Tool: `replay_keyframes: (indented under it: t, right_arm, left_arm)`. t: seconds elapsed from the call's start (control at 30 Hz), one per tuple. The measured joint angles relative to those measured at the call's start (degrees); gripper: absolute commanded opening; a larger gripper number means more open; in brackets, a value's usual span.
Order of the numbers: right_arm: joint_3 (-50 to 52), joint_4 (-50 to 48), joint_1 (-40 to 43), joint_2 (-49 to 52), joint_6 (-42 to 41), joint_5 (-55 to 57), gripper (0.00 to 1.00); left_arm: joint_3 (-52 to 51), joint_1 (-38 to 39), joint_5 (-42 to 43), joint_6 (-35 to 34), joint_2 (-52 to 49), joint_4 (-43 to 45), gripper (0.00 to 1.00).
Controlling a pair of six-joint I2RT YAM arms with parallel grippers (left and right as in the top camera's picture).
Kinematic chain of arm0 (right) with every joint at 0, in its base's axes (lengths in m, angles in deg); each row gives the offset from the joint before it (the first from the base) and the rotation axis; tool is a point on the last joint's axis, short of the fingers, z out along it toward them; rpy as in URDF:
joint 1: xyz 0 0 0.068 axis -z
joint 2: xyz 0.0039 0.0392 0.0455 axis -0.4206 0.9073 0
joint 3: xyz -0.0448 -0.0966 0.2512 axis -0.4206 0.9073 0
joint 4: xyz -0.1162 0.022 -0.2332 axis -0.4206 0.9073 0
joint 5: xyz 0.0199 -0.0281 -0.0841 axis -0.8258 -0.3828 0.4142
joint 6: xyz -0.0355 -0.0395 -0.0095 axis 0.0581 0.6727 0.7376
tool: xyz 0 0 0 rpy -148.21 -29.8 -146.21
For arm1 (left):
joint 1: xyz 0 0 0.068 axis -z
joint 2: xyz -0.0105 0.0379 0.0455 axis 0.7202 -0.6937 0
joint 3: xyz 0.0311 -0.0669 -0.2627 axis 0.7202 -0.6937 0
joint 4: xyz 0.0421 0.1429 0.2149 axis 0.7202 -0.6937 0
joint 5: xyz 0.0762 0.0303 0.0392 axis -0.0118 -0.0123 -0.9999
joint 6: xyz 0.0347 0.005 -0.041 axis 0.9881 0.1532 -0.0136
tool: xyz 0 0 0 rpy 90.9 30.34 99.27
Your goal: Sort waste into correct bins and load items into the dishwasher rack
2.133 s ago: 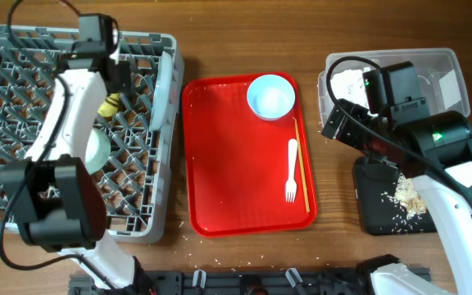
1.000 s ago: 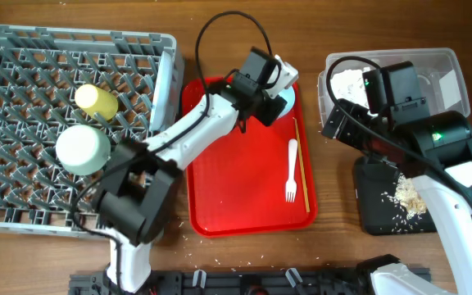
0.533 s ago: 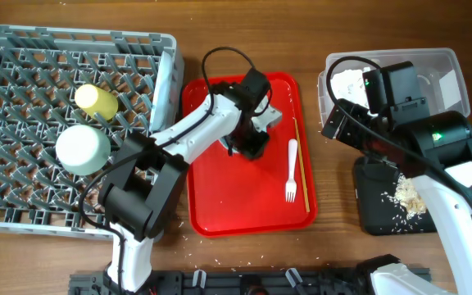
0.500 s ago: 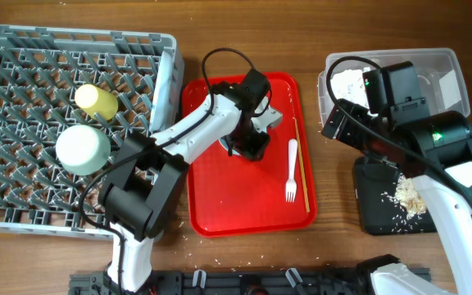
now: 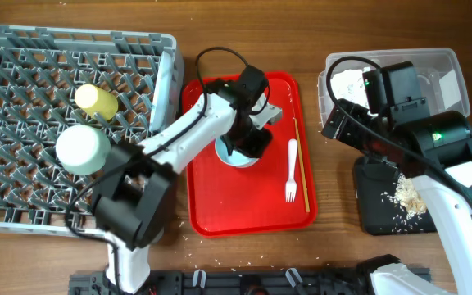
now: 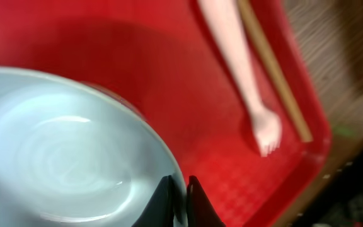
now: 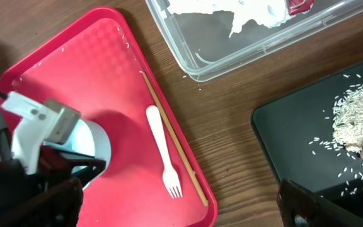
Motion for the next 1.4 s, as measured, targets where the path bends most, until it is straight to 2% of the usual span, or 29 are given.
replay_keyframes:
  t: [0.1,0.2,0.3,0.4,0.43,0.5,0.53,0.63,0.77,0.83,0.97,1.07,1.1,1.13,1.2,1.23,1.27,1.33,1.4]
  right_arm:
    - [0.0,0.0,0.0,0.0,0.0,0.0,1.0]
    - [0.0,0.0,0.0,0.0,0.0,0.0,1.0]
    - [0.0,0.0,0.0,0.0,0.0,0.0,1.0]
    - [0.0,-0.2,0.0,0.0,0.0,0.0,1.0]
    - [0.0,-0.2,0.0,0.0,0.0,0.0,1.0]
    - [0.0,-0.2,0.0,0.0,0.0,0.0,1.0]
    - [0.0,-0.2,0.0,0.0,0.0,0.0,1.0]
    - [0.0,-0.2,0.0,0.0,0.0,0.0,1.0]
    - [0.0,-0.2,0.0,0.0,0.0,0.0,1.0]
    - [0.0,-0.2,0.0,0.0,0.0,0.0,1.0]
    - [0.0,-0.2,0.0,0.0,0.0,0.0,1.0]
    - [0.0,-0.2,0.0,0.0,0.0,0.0,1.0]
    - [0.0,-0.2,0.0,0.0,0.0,0.0,1.0]
    - [0.0,-0.2,0.0,0.0,0.0,0.0,1.0]
    - [0.0,-0.2,0.0,0.0,0.0,0.0,1.0]
    - [0.0,-0.2,0.0,0.0,0.0,0.0,1.0]
    - [0.0,-0.2,0.0,0.0,0.0,0.0,1.0]
    - [0.0,-0.2,0.0,0.0,0.0,0.0,1.0]
    - [0.0,-0.2,0.0,0.0,0.0,0.0,1.0]
  left_arm:
    - [1.3,-1.2,3.0,-4.2,5.4,-0.1,0.04]
    - [3.5,-6.5,6.2,-9.9,14.9,1.8,0.04]
    - [4.9,-20.2,15.3,-14.0,26.0,5.0,0.04]
    - [5.2,-38.1,29.4,-17.3,29.2,5.7,0.04]
    - [5.2,-45.7,36.1,-18.2,28.8,5.6,0.04]
    - [5.2,-53.5,43.5,-18.8,28.1,5.5,0.04]
    - [5.2,-62.8,45.5,-19.1,26.6,4.8,0.04]
    - [5.2,-72.8,49.5,-19.3,21.1,4.6,0.04]
    - [5.2,-78.3,52.9,-19.6,10.6,12.1,0.04]
    - [5.1,-79.5,59.2,-20.0,2.8,19.5,0.04]
    - [5.1,-80.2,64.6,-20.4,-7.2,20.1,0.04]
    - [5.1,-81.7,65.3,-20.5,-9.1,19.6,0.04]
    - [5.1,-82.8,65.3,-20.6,-9.2,18.7,0.13]
    - [5.1,-84.2,65.6,-20.6,-9.2,18.1,0.29]
    - [5.1,-87.2,65.8,-21.0,-9.2,16.2,0.76]
    - [5.1,-88.5,65.8,-20.8,-9.2,15.4,0.86]
    - [5.1,-89.7,65.7,-20.8,-9.2,14.7,0.92]
    - [5.1,-91.9,64.8,-21.2,-9.2,12.5,0.97]
    - [5.1,-92.7,64.0,-21.1,-9.2,10.9,0.97]
